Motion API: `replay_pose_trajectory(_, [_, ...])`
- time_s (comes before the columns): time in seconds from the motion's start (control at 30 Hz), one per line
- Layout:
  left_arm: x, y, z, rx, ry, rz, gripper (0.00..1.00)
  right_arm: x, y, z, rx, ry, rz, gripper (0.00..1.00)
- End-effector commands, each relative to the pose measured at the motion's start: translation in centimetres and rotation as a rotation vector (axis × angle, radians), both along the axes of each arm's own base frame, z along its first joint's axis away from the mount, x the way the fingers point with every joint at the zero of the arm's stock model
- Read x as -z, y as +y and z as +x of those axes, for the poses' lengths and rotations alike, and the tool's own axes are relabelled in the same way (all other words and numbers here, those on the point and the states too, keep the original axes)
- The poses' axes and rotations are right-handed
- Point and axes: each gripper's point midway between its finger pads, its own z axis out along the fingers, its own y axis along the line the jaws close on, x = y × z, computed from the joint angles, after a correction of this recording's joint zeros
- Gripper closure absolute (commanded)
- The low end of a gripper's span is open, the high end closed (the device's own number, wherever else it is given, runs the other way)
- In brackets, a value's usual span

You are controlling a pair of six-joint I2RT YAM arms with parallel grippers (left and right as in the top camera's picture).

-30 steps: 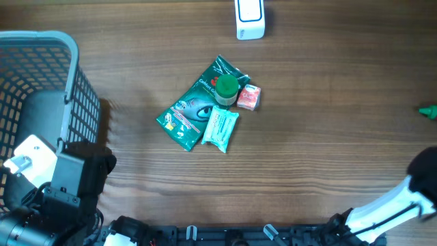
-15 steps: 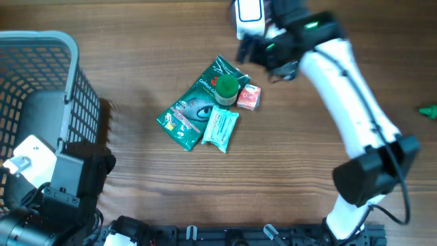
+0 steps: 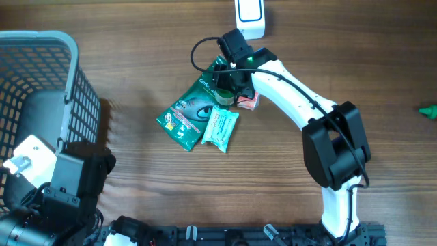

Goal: Scan the item barcode
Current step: 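Reach the right gripper to the green-capped jar and grasp it, then lift the green-capped jar off the glove pack and carry it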

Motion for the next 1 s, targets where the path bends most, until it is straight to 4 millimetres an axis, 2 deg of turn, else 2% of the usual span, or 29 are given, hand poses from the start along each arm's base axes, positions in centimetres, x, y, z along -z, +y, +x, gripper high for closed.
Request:
replay_pose_trajectory(0.0, [-0.2, 0.3, -0.1, -0.023, -0.014, 0.005, 0.00, 1.1, -0.6, -0.9, -0.052, 0.034, -0.057, 0.38])
replay_pose_trajectory(0.07, [-0.2, 0.3, -0.1, -0.023, -0.014, 0.005, 0.00, 1.1, -0.9, -1.3, -0.106, 0.040, -0.080, 0.43])
replay_pose_trajectory(0.1, [-0.2, 0.3, -0.1, -0.023, -0.014, 0.005, 0.00, 0.3, -1.0, -1.2, -0.128, 0.035, -0.074, 0.43])
replay_pose_trajectory(0.17, [-0.2, 0.3, -0.1, -0.023, -0.014, 0.005, 0.00, -2.4, -1.3, -0.5, -0.190, -0.012, -0.062, 0.43])
replay_pose_trajectory(0.2, [-0.2, 0.3, -0.1, -0.023, -0.014, 0.005, 0.00, -4.9, -1.8, -0.2, -0.237, -0.056, -0.067, 0.43])
replay_pose_trajectory(0.27, [-0.2, 0.3, -0.1, -0.023, -0.014, 0.005, 0.00, -7.3, -2.7, -0.4, -0.296, -0.090, -0.083, 0.43])
replay_pose_trajectory(0.3, [-0.2, 0.3, -0.1, -0.023, -0.014, 0.005, 0.00, -8.8, -3.9, -1.0, -0.319, -0.098, -0.112, 0.42])
replay_pose_trajectory(0.37, [-0.2, 0.3, -0.1, -0.023, -0.014, 0.005, 0.00, -10.2, -7.9, -2.4, -0.266, -0.059, -0.228, 0.37])
replay_pose_trajectory(0.47, [-0.2, 0.3, -0.1, -0.023, -0.014, 0.005, 0.00, -9.7, -13.0, -3.8, -0.205, 0.040, -0.372, 0.38])
replay_pose_trajectory(0.57, [-0.2, 0.3, -0.1, -0.023, -0.014, 0.005, 0.00, -8.1, -15.7, -3.1, -0.148, 0.066, -0.389, 0.35])
replay_pose_trajectory(0.6, [-0.2, 0.3, -0.1, -0.023, -0.014, 0.005, 0.00, -6.8, -16.6, -2.5, -0.118, 0.061, -0.377, 0.31])
replay_pose_trajectory(0.73, [-0.2, 0.3, -0.1, -0.023, -0.014, 0.005, 0.00, -1.7, -17.2, -2.4, -0.093, 0.067, -0.295, 0.23])
replay_pose_trajectory(0.8, [-0.2, 0.3, -0.1, -0.023, -0.014, 0.005, 0.00, -0.4, -17.3, -3.0, -0.107, 0.081, -0.301, 0.23])
replay_pose_trajectory(0.87, [-0.2, 0.3, -0.1, -0.023, -0.014, 0.005, 0.00, -0.4, -17.3, -3.1, -0.120, 0.081, -0.304, 0.23])
replay_pose_trajectory(0.93, [-0.2, 0.3, -0.1, -0.023, -0.014, 0.005, 0.00, -1.5, -17.0, -2.8, -0.114, 0.075, -0.284, 0.01])
replay_pose_trajectory(0.97, [-0.2, 0.3, -0.1, -0.023, -0.014, 0.005, 0.00, -2.8, -16.7, -2.6, -0.090, 0.075, -0.264, 0.01])
